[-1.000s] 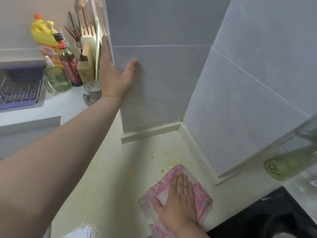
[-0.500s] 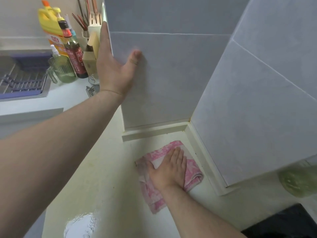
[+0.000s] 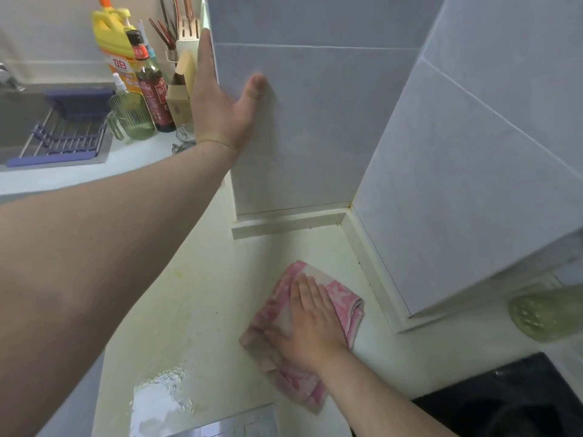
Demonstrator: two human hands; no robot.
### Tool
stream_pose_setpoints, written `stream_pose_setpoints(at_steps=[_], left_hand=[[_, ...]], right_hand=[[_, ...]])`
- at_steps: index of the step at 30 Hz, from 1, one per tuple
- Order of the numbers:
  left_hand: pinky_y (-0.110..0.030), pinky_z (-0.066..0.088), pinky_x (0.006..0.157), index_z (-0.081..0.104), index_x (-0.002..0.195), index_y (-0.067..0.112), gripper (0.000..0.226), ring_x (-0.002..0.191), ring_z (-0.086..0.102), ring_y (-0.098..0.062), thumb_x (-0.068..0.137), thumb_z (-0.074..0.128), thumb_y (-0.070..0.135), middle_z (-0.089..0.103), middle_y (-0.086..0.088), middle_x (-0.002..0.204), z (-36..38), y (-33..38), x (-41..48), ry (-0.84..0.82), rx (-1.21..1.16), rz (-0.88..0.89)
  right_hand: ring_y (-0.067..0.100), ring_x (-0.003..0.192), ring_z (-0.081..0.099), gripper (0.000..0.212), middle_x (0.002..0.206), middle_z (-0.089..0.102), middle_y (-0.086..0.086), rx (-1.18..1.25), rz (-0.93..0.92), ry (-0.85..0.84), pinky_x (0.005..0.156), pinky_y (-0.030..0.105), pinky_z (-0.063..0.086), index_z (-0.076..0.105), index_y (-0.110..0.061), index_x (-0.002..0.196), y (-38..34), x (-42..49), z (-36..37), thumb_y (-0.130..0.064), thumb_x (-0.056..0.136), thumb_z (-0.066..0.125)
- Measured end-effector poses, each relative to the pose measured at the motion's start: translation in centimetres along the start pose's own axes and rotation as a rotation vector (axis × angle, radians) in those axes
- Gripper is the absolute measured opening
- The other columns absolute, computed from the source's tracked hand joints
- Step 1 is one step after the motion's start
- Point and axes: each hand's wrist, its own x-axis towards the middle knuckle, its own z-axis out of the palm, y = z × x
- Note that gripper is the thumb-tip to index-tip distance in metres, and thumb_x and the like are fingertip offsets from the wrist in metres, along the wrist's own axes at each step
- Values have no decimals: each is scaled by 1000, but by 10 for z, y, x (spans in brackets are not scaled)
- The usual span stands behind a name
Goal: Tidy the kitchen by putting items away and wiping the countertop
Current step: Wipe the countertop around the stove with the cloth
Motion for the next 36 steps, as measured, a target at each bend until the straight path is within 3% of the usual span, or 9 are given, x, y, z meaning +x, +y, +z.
stream_pose_setpoints(at_steps=[6,9,12,14,16,20,23,25,36], left_hand=[[-37,42,108,37,143,2,96,130,50,-19,79,60,69,53,-9,139,-2,7,-4,-11,2,-12],[-28,42,107,38,143,4,92,127,51,-16,79,60,66,54,-6,136,0,9,-5,-8,5,-17],[-34,42,107,38,143,5,94,127,52,-18,79,60,69,54,-6,137,-1,7,-3,6,12,-24],[-36,43,106,39,143,5,93,127,52,-18,79,60,69,55,-7,136,-1,6,-2,13,19,-18],[-35,43,107,39,143,4,91,127,52,-18,80,61,67,55,-7,136,0,4,-2,9,22,-24],[-40,42,108,38,144,4,94,130,50,-21,79,61,68,53,-8,139,1,1,0,20,25,-29],[-41,41,108,38,144,2,94,131,49,-23,80,61,67,52,-11,140,1,-1,1,21,36,-23],[-40,40,109,36,145,3,94,133,46,-22,80,60,67,49,-11,143,2,-2,2,7,42,-34],[-42,36,112,32,146,0,97,137,42,-23,80,61,64,46,-13,146,6,-11,4,-5,33,-3]], right_hand=[[18,151,-11,102,166,7,5,-1,-257,5,118,39,-10,20,-13,157,16,-54,6,-74,78,42],[25,150,7,84,161,25,10,67,-25,163,116,40,1,41,-11,149,3,-69,7,-65,84,39],[26,150,10,89,161,22,15,83,222,135,116,41,3,36,-5,151,-16,-66,11,-65,86,39],[31,143,36,92,150,44,18,50,241,54,113,46,17,52,-2,140,-22,-62,20,-70,78,46],[33,138,44,93,145,51,18,34,211,71,111,48,21,57,-3,137,-23,-58,25,-72,74,48],[32,143,37,94,152,42,17,23,104,52,113,45,18,48,-6,144,-19,-43,26,-73,78,45],[25,153,0,96,165,9,11,13,-22,24,119,38,-8,17,-12,157,-16,-21,11,-72,84,33],[20,152,-14,96,166,-4,7,3,-75,12,117,33,-19,4,-15,158,-15,-2,3,-71,85,30],[21,153,-11,95,166,0,9,-33,-115,38,119,32,-16,5,-10,157,-18,81,-18,-69,88,33]])
